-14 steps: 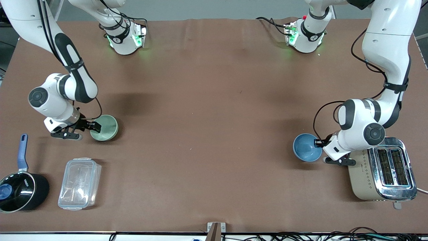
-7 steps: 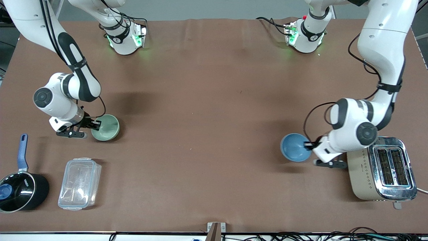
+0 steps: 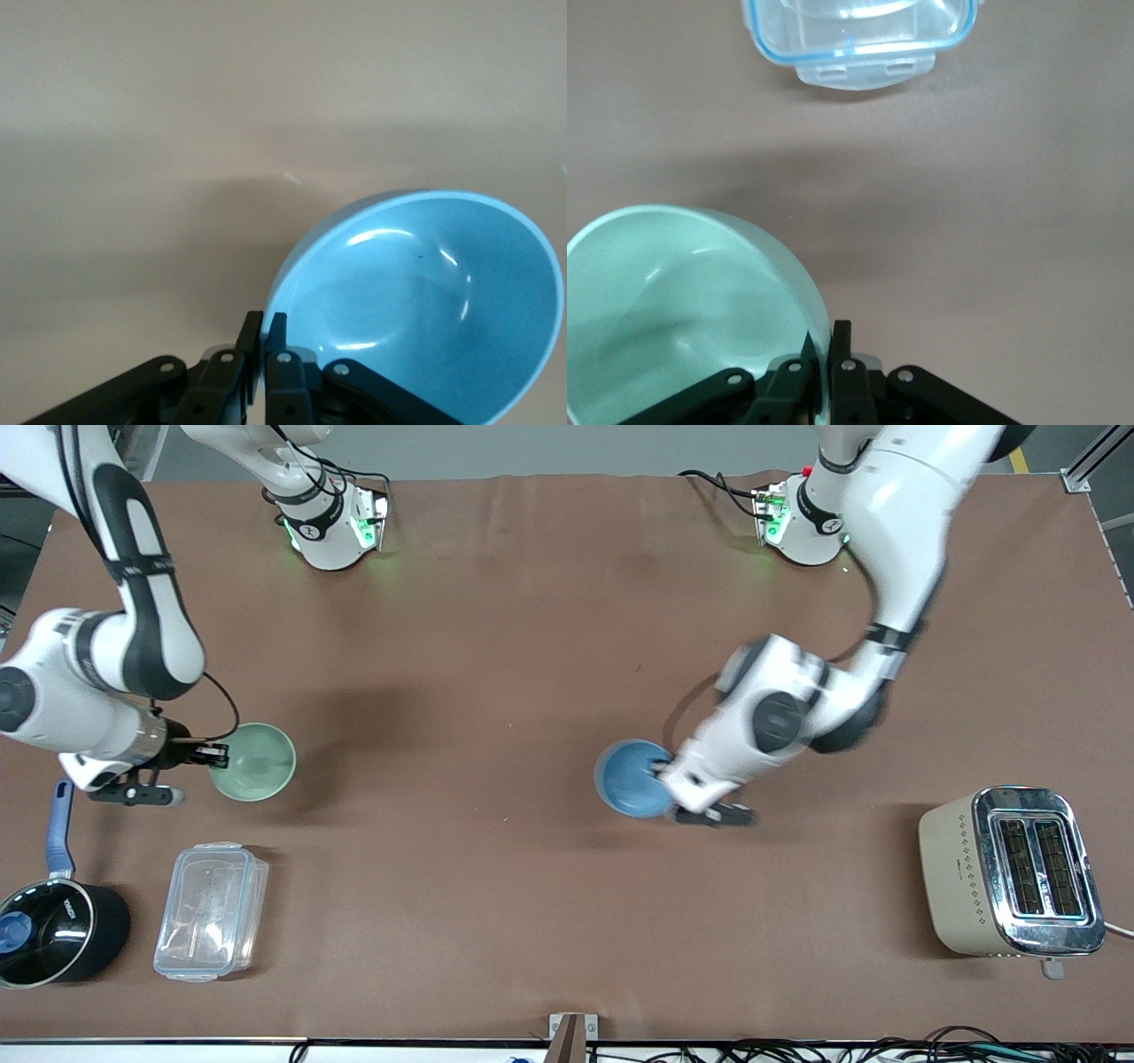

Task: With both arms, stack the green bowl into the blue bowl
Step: 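Carry the green bowl with the right gripper while the left gripper carries the blue bowl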

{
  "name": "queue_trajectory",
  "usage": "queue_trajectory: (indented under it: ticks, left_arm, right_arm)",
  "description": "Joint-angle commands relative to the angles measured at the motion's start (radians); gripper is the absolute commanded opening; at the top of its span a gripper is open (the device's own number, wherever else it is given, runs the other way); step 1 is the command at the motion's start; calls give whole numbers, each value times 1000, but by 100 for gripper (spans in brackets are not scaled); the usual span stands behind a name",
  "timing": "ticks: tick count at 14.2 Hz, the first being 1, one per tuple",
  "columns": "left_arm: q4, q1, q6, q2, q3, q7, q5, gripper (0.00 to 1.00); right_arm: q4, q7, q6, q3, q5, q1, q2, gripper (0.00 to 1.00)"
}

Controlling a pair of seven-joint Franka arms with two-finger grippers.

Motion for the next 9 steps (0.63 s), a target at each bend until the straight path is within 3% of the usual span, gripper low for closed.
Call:
queue_trajectory:
  ticks: [1, 4, 6, 7, 8, 9]
  left_arm:
    - [78, -109, 38, 98, 10, -103, -6, 0]
    - [96, -184, 105, 164, 15, -188, -7, 2]
    - [98, -204, 110, 183, 15, -188, -6, 16]
    - [98, -206, 116, 184, 16, -188, -4, 30]
    - [98, -203, 116, 180, 18, -188, -2, 61]
    - [99, -201, 115, 168, 21, -186, 4, 100]
  right_arm:
    - [66, 149, -81, 58, 8, 36, -1, 0]
    - [90, 391, -89, 197, 7, 41, 3, 0]
    - [90, 510, -75, 262, 7, 49, 3, 0]
    - [101, 562, -69, 291, 7, 58, 5, 0]
    - [112, 606, -65, 314, 7, 65, 6, 0]
    - [118, 649, -62, 333, 7, 78, 8, 0]
